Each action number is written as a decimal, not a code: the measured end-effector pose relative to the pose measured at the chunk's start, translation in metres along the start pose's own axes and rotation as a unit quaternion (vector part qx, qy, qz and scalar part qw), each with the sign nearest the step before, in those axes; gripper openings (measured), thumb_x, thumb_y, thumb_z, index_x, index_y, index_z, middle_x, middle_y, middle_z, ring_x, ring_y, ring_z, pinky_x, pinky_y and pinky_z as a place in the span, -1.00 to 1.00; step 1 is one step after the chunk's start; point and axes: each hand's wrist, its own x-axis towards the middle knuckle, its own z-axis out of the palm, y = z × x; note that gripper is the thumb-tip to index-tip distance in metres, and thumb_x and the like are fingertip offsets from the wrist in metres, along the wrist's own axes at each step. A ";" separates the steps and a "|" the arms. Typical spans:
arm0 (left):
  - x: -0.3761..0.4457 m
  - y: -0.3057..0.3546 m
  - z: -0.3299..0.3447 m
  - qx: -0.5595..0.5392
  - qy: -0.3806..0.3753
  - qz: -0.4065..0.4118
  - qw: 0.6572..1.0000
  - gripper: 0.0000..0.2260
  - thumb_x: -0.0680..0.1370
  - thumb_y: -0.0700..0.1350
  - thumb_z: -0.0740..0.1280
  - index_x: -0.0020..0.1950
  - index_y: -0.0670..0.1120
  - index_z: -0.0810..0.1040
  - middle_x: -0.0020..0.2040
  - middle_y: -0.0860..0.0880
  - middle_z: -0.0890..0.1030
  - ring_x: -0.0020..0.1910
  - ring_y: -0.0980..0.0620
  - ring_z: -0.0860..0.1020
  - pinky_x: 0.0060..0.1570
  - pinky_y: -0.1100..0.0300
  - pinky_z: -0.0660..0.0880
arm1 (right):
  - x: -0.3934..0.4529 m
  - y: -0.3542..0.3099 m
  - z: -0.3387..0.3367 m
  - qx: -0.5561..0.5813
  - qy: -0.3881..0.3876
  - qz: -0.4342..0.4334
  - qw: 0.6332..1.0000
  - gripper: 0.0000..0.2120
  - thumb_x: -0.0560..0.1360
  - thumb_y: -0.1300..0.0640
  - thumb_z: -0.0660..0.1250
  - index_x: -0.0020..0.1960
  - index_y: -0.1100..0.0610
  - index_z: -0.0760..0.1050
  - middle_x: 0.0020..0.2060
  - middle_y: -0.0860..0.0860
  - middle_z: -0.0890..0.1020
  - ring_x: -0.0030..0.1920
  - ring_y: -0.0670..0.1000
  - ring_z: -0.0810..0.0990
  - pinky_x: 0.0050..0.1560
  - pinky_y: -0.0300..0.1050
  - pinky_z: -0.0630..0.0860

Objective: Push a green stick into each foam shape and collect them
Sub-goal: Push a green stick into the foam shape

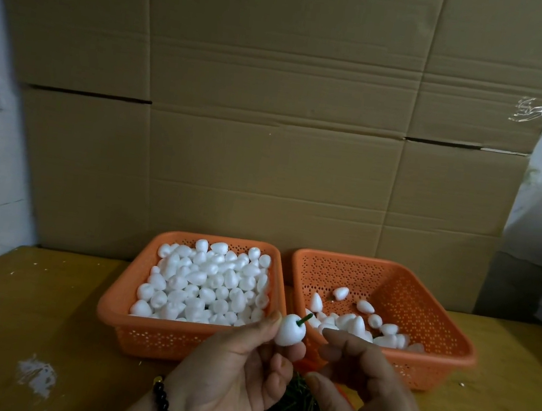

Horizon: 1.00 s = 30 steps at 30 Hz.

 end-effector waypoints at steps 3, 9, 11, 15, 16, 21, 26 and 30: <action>0.003 -0.007 0.001 0.012 0.007 -0.007 1.000 -0.79 0.34 -0.08 0.43 -0.16 -0.21 0.72 -0.26 -0.17 0.60 -0.45 0.08 0.48 -0.55 0.30 0.41 | -0.001 -0.002 0.001 0.040 -0.008 0.018 0.999 -0.50 0.18 0.01 0.53 0.09 -0.26 0.56 -0.07 -0.16 0.69 -0.10 -0.12 0.68 -0.05 -0.32 0.56; 0.006 -0.018 0.003 0.013 -0.026 -0.059 0.998 -0.74 0.33 -0.05 0.45 -0.12 -0.22 0.72 -0.27 -0.14 0.61 -0.46 0.09 0.50 -0.56 0.30 0.42 | 0.000 -0.004 0.005 0.123 -0.037 0.049 0.991 -0.58 0.21 -0.09 0.53 0.07 -0.14 0.60 -0.07 -0.02 0.71 -0.04 -0.03 0.69 0.01 -0.15 0.59; 0.006 -0.021 0.006 0.015 -0.032 -0.066 0.997 -0.74 0.33 -0.05 0.45 -0.11 -0.21 0.72 -0.27 -0.13 0.60 -0.47 0.09 0.50 -0.56 0.30 0.42 | 0.000 -0.002 0.005 0.149 -0.035 0.069 0.986 -0.61 0.23 -0.06 0.54 0.04 -0.11 0.60 -0.11 0.08 0.71 -0.08 0.06 0.70 0.02 0.03 0.59; 0.007 -0.027 0.010 0.062 0.001 -0.023 0.998 -0.71 0.36 -0.03 0.43 -0.03 -0.18 0.70 -0.33 -0.13 0.54 -0.48 0.05 0.46 -0.56 0.29 0.38 | 0.002 -0.004 0.003 0.143 -0.032 0.100 0.984 -0.72 0.29 0.03 0.50 0.00 -0.06 0.61 -0.16 0.09 0.71 -0.12 0.07 0.70 0.01 0.16 0.58; 0.007 -0.027 0.011 0.084 0.019 -0.004 0.996 -0.68 0.37 -0.02 0.41 0.01 -0.19 0.68 -0.32 -0.15 0.56 -0.48 0.03 0.46 -0.56 0.28 0.37 | 0.004 -0.005 0.000 0.124 -0.023 0.102 0.987 -0.71 0.27 0.00 0.47 0.00 -0.07 0.62 -0.13 0.03 0.72 -0.09 0.01 0.70 0.00 0.07 0.59; 0.007 -0.017 0.004 0.178 0.083 0.076 0.978 -0.80 0.52 -0.16 0.34 0.08 -0.22 0.49 -0.24 -0.20 0.65 -0.48 0.04 0.48 -0.60 0.26 0.37 | 0.032 0.004 -0.036 -0.194 0.032 0.045 0.979 -0.66 0.45 0.05 0.37 0.21 -0.10 0.49 -0.13 -0.22 0.61 -0.21 -0.21 0.60 -0.31 -0.41 0.45; 0.004 -0.006 -0.003 0.225 0.096 0.123 0.962 -0.85 0.51 -0.23 0.37 0.07 -0.21 0.53 -0.18 -0.19 0.67 -0.44 0.05 0.51 -0.56 0.22 0.42 | 0.051 0.038 -0.072 -0.353 0.084 0.133 0.922 -0.59 0.49 0.13 0.38 0.32 0.14 0.48 -0.07 0.08 0.67 -0.29 -0.13 0.50 -0.34 -0.30 0.37; 0.006 0.004 -0.018 0.457 0.182 0.234 0.838 -0.90 0.49 -0.10 0.42 -0.02 0.06 0.58 -0.15 0.08 0.67 -0.31 0.20 0.57 -0.39 0.32 0.48 | 0.054 0.055 -0.082 -0.432 0.090 0.147 0.885 -0.57 0.50 0.20 0.35 0.36 0.18 0.44 0.13 0.20 0.58 -0.10 0.10 0.57 -0.18 -0.11 0.50</action>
